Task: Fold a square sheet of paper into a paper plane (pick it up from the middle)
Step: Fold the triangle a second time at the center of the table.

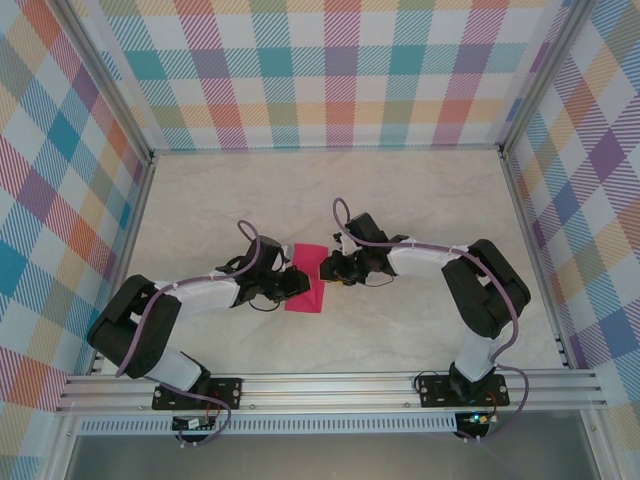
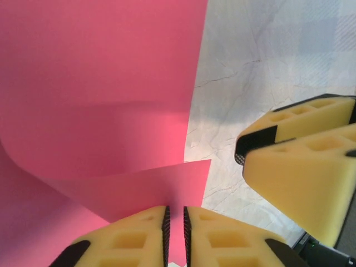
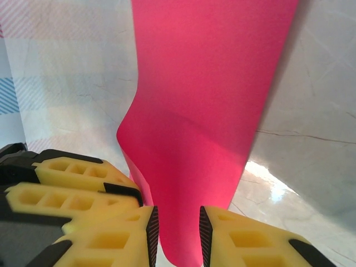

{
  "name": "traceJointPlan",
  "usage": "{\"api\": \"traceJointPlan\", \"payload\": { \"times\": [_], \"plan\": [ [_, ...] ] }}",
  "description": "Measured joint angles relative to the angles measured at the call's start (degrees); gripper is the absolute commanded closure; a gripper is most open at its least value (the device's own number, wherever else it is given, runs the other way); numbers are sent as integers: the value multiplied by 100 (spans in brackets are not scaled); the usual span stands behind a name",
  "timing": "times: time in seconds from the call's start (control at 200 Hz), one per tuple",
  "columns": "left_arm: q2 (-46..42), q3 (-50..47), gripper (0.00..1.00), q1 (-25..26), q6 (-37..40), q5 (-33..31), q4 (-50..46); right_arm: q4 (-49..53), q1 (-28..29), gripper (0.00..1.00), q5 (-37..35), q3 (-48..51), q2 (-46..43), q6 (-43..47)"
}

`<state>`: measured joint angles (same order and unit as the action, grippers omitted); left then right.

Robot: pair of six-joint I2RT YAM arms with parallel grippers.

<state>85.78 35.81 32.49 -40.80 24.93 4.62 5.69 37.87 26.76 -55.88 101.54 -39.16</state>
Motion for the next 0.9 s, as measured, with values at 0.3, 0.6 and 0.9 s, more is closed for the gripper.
{"api": "traceJointPlan", "payload": {
  "times": [0.3, 0.6, 0.9],
  "plan": [
    [2, 0, 99, 0, 13, -13, -15, -55, 0, 67, 483, -39, 168, 299],
    [11, 0, 100, 0, 13, -11, -15, -66, 0, 69, 778, -275, 568, 407],
    [90, 0, 96, 0, 13, -11, -13, -168, 0, 89, 879, -461, 804, 404]
  ]
}}
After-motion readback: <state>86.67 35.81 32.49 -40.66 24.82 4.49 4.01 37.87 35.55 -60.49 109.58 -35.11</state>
